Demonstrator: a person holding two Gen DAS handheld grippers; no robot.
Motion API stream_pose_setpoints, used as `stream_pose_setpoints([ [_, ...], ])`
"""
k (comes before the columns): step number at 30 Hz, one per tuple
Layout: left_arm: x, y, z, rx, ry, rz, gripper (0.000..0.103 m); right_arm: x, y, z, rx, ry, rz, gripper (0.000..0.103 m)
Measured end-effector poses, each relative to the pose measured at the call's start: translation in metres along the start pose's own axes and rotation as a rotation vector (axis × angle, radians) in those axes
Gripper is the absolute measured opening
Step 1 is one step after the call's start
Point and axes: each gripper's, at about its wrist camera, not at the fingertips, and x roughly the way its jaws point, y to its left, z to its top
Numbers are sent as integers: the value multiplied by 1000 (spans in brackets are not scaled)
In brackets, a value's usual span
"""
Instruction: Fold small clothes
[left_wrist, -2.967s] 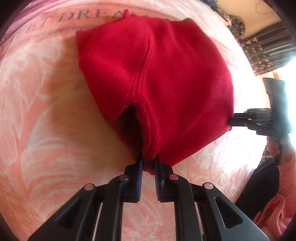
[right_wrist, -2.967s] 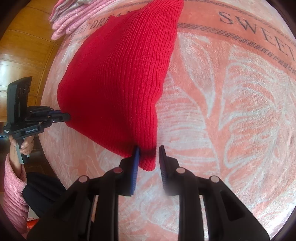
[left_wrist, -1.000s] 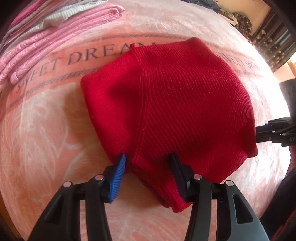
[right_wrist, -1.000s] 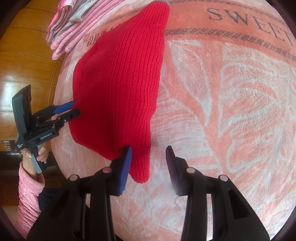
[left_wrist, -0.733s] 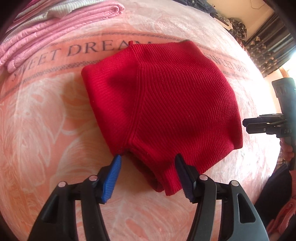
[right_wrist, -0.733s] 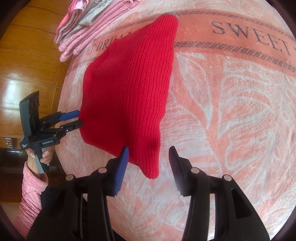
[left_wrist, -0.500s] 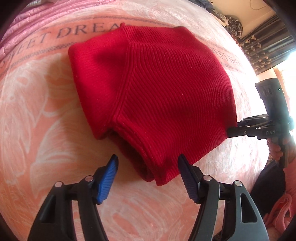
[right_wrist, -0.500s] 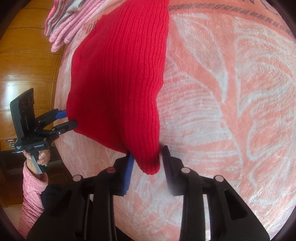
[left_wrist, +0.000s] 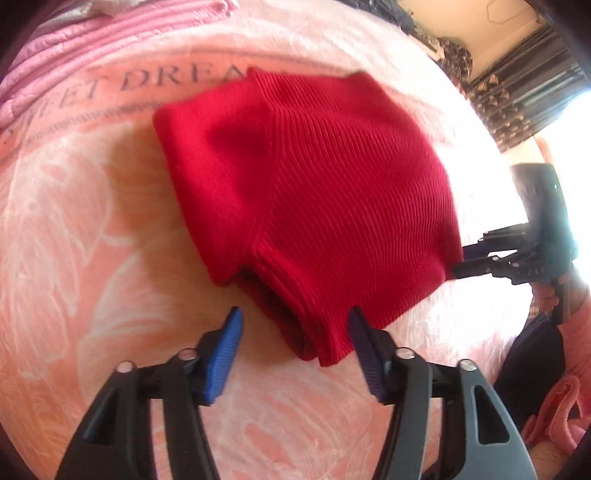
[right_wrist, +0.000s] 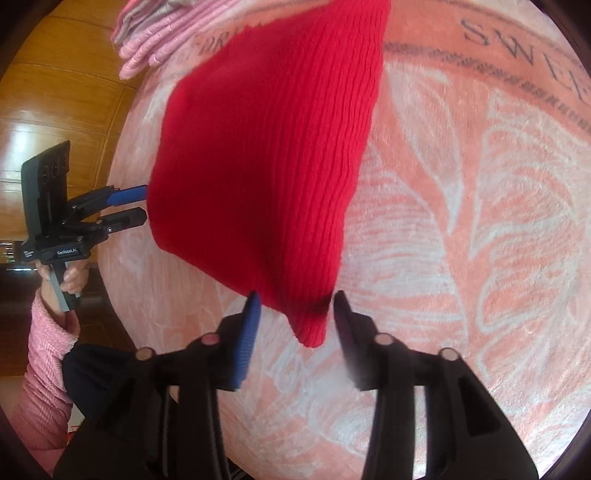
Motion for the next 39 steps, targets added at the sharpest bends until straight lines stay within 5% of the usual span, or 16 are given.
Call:
stream_pose_setpoints([
  [4, -19, 38, 19, -187, -119, -25, 78, -29, -7, 20, 23, -117, 38, 58],
  [10, 10, 76, 41, -358, -127, -53, 76, -11, -35, 37, 105, -143, 53, 58],
  [18, 49, 70, 60, -304, -131, -98, 76, -9, -33, 51, 94, -171, 131, 64],
  [23, 57, 60, 65, -294, -132, -240, 76, 3, -37, 59, 119, -171, 155, 68],
  [26, 64, 49, 64, -257, -105, -314, 65, 9, -42, 62, 138, -175, 174, 69],
  [31, 72, 49, 60, -297, -104, -303, 54, 25, -53, 69, 193, -181, 229, 70],
  [39, 61, 27, 58, -294, -154, -259, 34, 16, -46, 66, 176, -211, 210, 44],
])
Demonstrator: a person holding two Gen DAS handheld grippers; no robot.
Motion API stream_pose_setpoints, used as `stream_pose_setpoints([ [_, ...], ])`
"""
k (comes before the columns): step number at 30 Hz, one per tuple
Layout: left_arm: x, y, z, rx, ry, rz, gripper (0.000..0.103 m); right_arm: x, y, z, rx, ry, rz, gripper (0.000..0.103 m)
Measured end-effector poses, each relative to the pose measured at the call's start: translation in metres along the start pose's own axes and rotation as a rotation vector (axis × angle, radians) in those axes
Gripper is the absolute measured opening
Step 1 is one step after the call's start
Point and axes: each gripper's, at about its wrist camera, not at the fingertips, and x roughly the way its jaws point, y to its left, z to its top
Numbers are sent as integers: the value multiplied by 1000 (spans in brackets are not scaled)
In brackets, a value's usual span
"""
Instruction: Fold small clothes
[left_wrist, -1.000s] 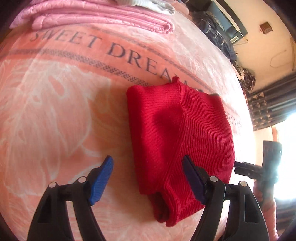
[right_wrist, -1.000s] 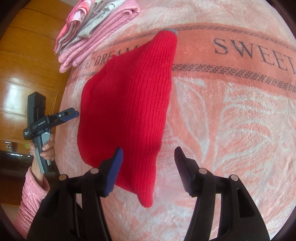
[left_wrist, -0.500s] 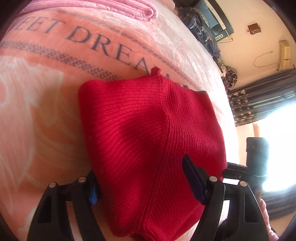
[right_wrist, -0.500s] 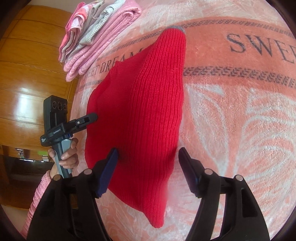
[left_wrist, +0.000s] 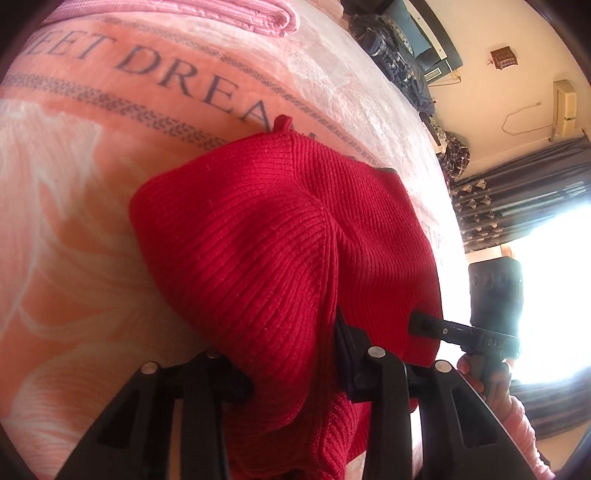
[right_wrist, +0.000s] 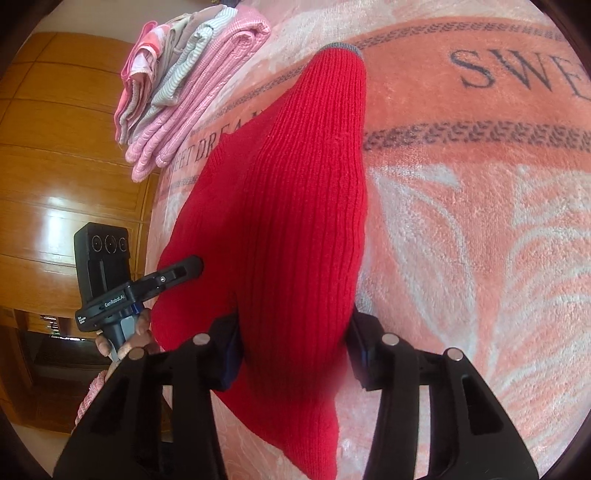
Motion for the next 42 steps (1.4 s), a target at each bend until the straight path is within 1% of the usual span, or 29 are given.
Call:
stream_pose_setpoints([
  [3, -2, -21, -3, 13, -15, -31, 33, -16, 4, -6, -15, 16, -6, 44],
  [7, 13, -53, -14, 41, 16, -64, 33, -51, -1, -14, -23, 19, -16, 44],
  [10, 27, -70, -30, 26, 56, -92, 32, -82, -14, -23, -27, 30, -16, 44],
  [13, 38, -91, -45, 34, 73, -110, 32, -108, -38, -41, -3, 25, -7, 44],
  [16, 51, -114, -56, 98, 83, -100, 32, -120, -58, -59, 20, 30, -21, 44],
  [18, 64, -123, -60, 161, 93, -69, 32, -120, -69, -69, 13, 46, -62, 44],
  [20, 80, -119, -66, 166, 116, -27, 33, -112, -83, -77, 34, 67, -94, 45],
  [21, 88, -113, -70, 168, 127, 3, 36, -107, -90, -80, 46, 71, -106, 46],
  [22, 94, -108, -72, 165, 134, 12, 39, -102, -96, -83, 63, 70, -103, 48],
  [24, 94, -102, -73, 155, 129, -12, 39, -99, -103, -84, 91, 72, -77, 51],
  [25, 92, -103, -72, 151, 134, -10, 41, -101, -102, -84, 86, 71, -76, 52],
  [27, 85, -104, -72, 133, 123, 2, 46, -107, -96, -85, 59, 64, -84, 62],
  [28, 79, -102, -75, 124, 112, 7, 50, -109, -93, -87, 47, 69, -82, 66],
  [29, 74, -100, -78, 116, 107, 4, 52, -112, -92, -90, 40, 69, -75, 68],
  [30, 70, -100, -80, 113, 108, -5, 57, -115, -91, -94, 32, 70, -68, 68],
  [32, 62, -102, -87, 113, 109, -28, 61, -120, -89, -101, 15, 83, -57, 68],
  [33, 59, -104, -92, 122, 107, -27, 65, -122, -89, -106, 7, 90, -49, 68],
  [34, 57, -106, -97, 137, 110, -24, 67, -124, -91, -111, 5, 95, -46, 68],
  [36, 55, -107, -110, 168, 119, -5, 68, -124, -94, -122, -1, 120, -32, 69],
  [39, 57, -107, -127, 179, 133, 22, 69, -117, -94, -138, -25, 163, -47, 68],
  [41, 56, -112, -135, 202, 126, 43, 71, -111, -92, -145, -41, 176, -55, 68],
  [42, 56, -115, -139, 208, 132, 48, 76, -109, -90, -148, -44, 176, -55, 64],
])
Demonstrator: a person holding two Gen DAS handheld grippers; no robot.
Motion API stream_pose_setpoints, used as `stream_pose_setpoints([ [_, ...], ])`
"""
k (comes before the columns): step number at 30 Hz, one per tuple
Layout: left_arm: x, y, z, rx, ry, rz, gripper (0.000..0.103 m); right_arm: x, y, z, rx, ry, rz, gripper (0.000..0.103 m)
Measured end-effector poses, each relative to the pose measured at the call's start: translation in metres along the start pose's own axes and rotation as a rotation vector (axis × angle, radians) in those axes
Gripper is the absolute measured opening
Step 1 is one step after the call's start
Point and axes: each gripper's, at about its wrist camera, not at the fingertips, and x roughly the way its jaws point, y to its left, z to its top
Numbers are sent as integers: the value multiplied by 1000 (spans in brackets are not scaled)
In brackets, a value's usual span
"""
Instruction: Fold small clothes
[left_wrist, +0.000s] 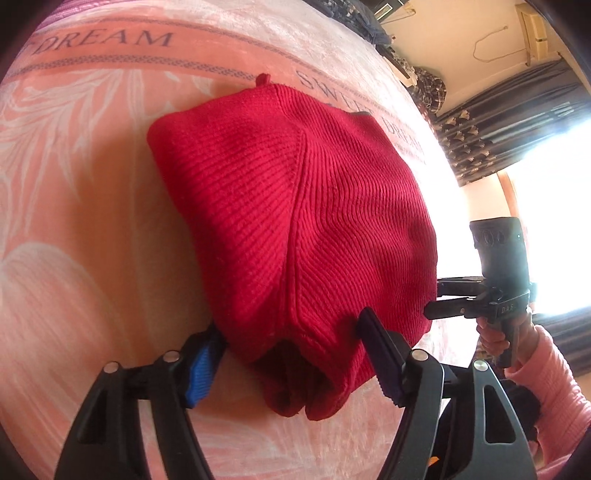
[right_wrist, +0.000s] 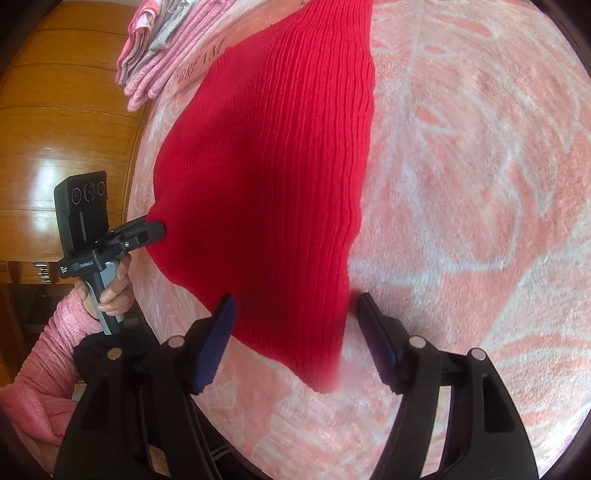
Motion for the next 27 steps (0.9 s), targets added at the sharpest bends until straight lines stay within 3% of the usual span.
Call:
stream_pose_setpoints([
  [2, 1, -6, -8, 0, 20, -18, 81, 5, 3, -2, 15, 13, 27, 47],
  [5, 15, -10, -23, -26, 95, -65, 77, 5, 6, -8, 41, 8, 70, 39],
  [7, 21, -15, -28, -11, 96, -28, 49, 1, 7, -9, 86, -14, 143, 32],
  [9, 21, -10, -29, -42, 87, 5, 27, -3, 2, -12, 129, -40, 167, 22],
  [12, 15, 15, -35, -216, 80, -53, 18, 0, -4, -20, 153, -56, 84, 21],
  [15, 10, 14, -49, -211, 48, -15, 18, 6, -4, -35, 127, -93, -8, 24],
  [16, 9, 9, -53, -193, 38, 12, 20, 5, 0, -40, 115, -113, -34, 26],
  [18, -1, -6, -61, -139, 16, 99, 24, -3, 17, -47, 65, -132, -132, 51],
  [20, -22, -26, -66, -104, -41, 207, 35, -23, 39, -57, -1, -187, -230, 58],
  [22, -51, -49, -71, -107, -119, 324, 51, -47, 66, -70, -48, -238, -319, 67],
  [23, -65, -61, -71, -113, -161, 364, 56, -60, 79, -80, -72, -285, -349, 83],
  [24, -80, -73, -75, -120, -213, 396, 69, -73, 93, -90, -99, -334, -380, 93],
  [25, -93, -85, -79, -128, -269, 432, 86, -83, 104, -99, -121, -359, -431, 93],
  [27, -114, -107, -90, -138, -363, 512, 90, -92, 123, -116, -146, -391, -501, 95],
])
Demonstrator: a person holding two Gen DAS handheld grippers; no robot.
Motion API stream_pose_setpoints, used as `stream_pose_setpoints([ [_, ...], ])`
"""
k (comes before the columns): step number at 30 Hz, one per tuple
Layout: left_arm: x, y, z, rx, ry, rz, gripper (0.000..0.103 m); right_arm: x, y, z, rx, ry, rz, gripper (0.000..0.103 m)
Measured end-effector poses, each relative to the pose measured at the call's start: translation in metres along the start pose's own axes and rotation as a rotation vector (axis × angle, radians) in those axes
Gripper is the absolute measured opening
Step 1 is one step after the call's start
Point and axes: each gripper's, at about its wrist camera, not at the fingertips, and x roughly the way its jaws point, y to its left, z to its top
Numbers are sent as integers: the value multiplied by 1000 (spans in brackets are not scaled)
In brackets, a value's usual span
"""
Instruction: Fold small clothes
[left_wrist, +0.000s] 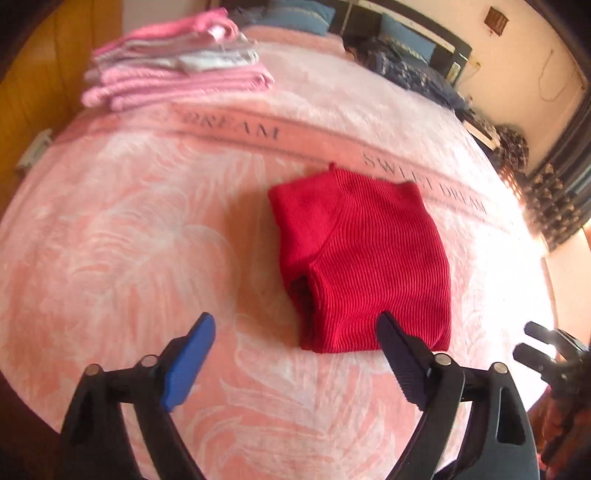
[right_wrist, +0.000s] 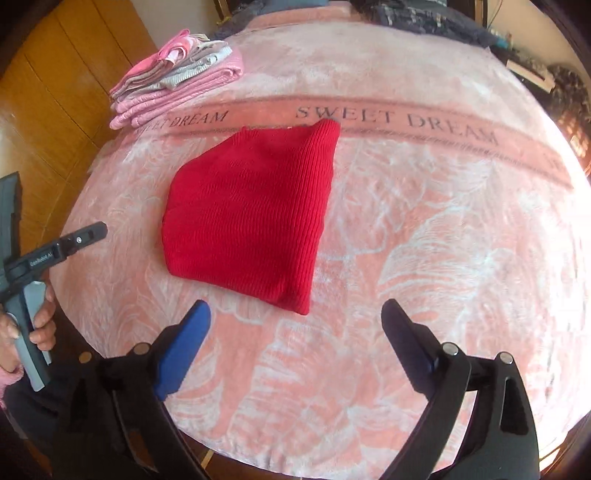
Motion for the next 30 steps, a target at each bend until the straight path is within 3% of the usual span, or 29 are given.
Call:
stream_pose_setpoints([
  [2, -22, -6, -9, 29, -28, 54, 90, -14, 4, -8, 4, -18, -12, 96],
  [5, -35, -22, -18, 83, 13, 90, 92, -23, 16, -14, 36, -29, -25, 96],
  [10, -51, -17, -45, 67, -13, 70, 93, -36, 38, -29, 51, -113, -24, 96],
  [13, -54, -8, -56, 57, -18, 55, 93, -36, 49, -39, 31, -126, -37, 96],
  [18, -61, 0, -65, 73, -100, 141, 93, -31, 60, -47, 25, -137, -97, 96],
  [30, -44, -3, -79, 124, -71, 197, 95, -25, 77, -53, 0, -168, -207, 96],
])
